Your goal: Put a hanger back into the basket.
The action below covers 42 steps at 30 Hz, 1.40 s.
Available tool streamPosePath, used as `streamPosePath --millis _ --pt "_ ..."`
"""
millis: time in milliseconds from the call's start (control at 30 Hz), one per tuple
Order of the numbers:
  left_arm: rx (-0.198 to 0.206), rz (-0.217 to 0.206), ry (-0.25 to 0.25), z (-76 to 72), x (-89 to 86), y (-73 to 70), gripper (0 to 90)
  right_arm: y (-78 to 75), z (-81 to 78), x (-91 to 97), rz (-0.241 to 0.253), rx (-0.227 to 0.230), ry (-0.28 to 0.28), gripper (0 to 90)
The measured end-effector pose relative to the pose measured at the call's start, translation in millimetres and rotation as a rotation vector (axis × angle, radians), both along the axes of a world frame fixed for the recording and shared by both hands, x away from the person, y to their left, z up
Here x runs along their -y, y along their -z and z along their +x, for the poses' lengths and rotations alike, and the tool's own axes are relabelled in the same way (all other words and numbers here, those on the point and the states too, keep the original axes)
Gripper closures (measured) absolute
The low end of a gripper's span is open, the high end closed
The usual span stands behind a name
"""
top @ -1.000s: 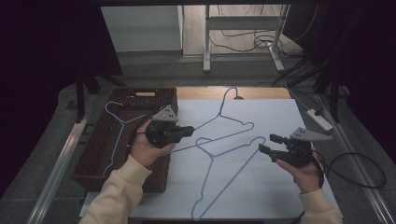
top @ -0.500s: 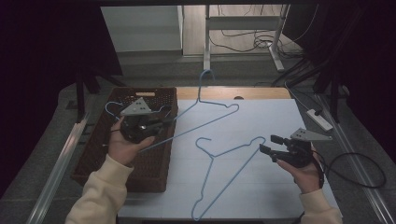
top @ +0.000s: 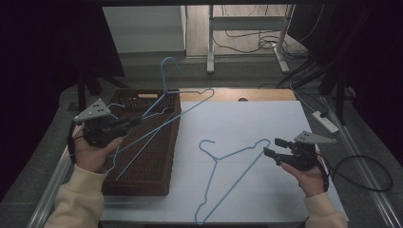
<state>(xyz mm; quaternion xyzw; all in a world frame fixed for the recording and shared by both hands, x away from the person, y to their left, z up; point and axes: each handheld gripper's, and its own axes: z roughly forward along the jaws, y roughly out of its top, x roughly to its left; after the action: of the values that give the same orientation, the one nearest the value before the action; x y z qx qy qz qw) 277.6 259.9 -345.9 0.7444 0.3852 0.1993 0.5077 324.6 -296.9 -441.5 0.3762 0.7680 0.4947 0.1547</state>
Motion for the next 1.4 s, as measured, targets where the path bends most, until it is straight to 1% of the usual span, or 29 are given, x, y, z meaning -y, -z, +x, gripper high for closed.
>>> streamPosePath --millis 167,433,533,567,700,800,833,967,1067,1200,1400 --pt "0.014 -0.023 -0.052 -8.2 -21.6 0.7 87.5 0.6 0.5 0.2 -0.002 -0.002 0.002 34.9" --pt "0.009 -0.042 -0.115 -14.8 -47.5 8.6 87.5 1.8 1.1 0.0 -0.004 -0.005 0.005 35.1" --pt "0.004 -0.048 -0.128 -16.0 -53.2 11.3 87.5 1.9 1.0 -0.1 -0.005 -0.006 0.006 35.2" --pt "0.000 -0.052 -0.142 -16.8 -57.6 14.2 87.5 2.0 1.0 -0.1 -0.005 -0.006 0.007 35.2" --pt "-0.009 -0.058 -0.157 -17.0 -63.4 19.0 87.5 2.4 1.1 -0.3 -0.007 -0.009 0.006 35.2" --pt "-0.025 -0.057 -0.166 -16.3 -67.1 26.3 87.5 2.4 1.0 -0.4 -0.010 -0.010 0.004 35.2" --pt "-0.025 -0.057 -0.166 -16.3 -67.1 26.3 87.5 2.5 1.0 -0.4 -0.009 -0.010 0.004 35.2" --pt "-0.043 -0.053 -0.175 -14.7 -69.8 33.6 87.5 2.8 1.0 -0.5 -0.008 -0.010 0.007 35.1" --pt "-0.056 -0.045 -0.176 -12.5 -70.6 39.3 87.5 2.9 1.1 -0.7 -0.009 -0.011 0.007 35.2" --pt "-0.069 -0.049 -0.178 -9.8 -71.7 46.9 87.5 3.1 0.8 -0.8 -0.008 -0.011 0.008 35.1" --pt "-0.098 -0.034 -0.182 -3.4 -69.3 58.7 87.5 3.7 1.3 -1.5 -0.012 -0.014 0.006 35.2"
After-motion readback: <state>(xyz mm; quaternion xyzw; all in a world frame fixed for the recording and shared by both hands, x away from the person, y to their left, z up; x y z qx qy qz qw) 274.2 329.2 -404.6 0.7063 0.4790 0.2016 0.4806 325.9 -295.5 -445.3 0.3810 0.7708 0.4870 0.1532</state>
